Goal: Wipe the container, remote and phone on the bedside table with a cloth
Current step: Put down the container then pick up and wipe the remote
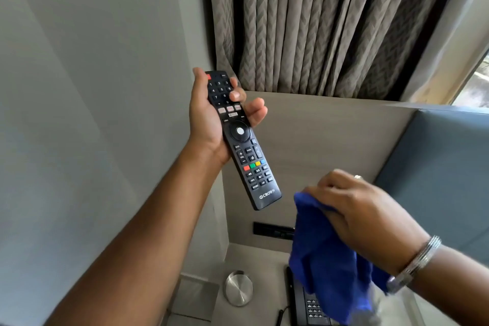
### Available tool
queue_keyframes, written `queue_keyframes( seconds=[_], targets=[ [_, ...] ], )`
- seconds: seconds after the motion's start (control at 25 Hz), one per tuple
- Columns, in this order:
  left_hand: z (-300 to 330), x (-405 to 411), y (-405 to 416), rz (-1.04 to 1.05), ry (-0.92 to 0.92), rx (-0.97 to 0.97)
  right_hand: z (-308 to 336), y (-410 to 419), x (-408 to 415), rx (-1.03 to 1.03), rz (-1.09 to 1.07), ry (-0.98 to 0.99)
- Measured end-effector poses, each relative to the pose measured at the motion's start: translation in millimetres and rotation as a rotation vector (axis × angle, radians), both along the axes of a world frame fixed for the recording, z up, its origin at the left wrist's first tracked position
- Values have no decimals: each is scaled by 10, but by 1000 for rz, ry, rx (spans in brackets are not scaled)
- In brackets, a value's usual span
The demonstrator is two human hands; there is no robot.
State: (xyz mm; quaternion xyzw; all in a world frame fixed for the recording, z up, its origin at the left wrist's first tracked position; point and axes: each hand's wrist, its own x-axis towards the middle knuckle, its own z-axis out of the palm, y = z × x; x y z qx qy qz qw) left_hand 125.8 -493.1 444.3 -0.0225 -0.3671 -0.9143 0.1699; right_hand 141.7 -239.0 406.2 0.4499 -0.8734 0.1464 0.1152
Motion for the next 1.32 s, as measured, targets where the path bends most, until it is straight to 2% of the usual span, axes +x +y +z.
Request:
queue_keyframes(
  seconds=[0.08,0.16,0.32,0.48,0.56,0.64,0.84,1.0,1.12,1.24,1.32],
  targets=[
    [-29,14,90,-37,0,-33,239,-99,8,-187,36,26],
    [-32,18,189,-78,14,-50,390,-285,90,-224,79,41],
    [-28,-39,245,2,25,-13,242,-503,301,-138,62,77],
    [-209,-170,24,121,-79,120,-180,-259,272,143,164,115],
    [-409,-277,-74,83,-146,135,-399,-100,79,239,114,32],
    [-743,-379,-86,40,-269,51,-650,61,-102,275,44,-104],
    [-2411,-615,266,-61,-844,-247,-1598,531,-251,375,-190,-374],
    [-4151,-759,579,-132,-1262,-320,-2519,927,-354,425,-376,-593],
    [-5404,-950,791,-103,-1402,-473,-3204,1034,-724,313,-472,-637],
    [-6333,-1091,835,-4,-1431,-756,-3860,1027,-1235,162,-496,-488],
    [-6727,-1125,815,64,-1404,-901,-4209,1007,-1462,74,-466,-360]
  ],
)
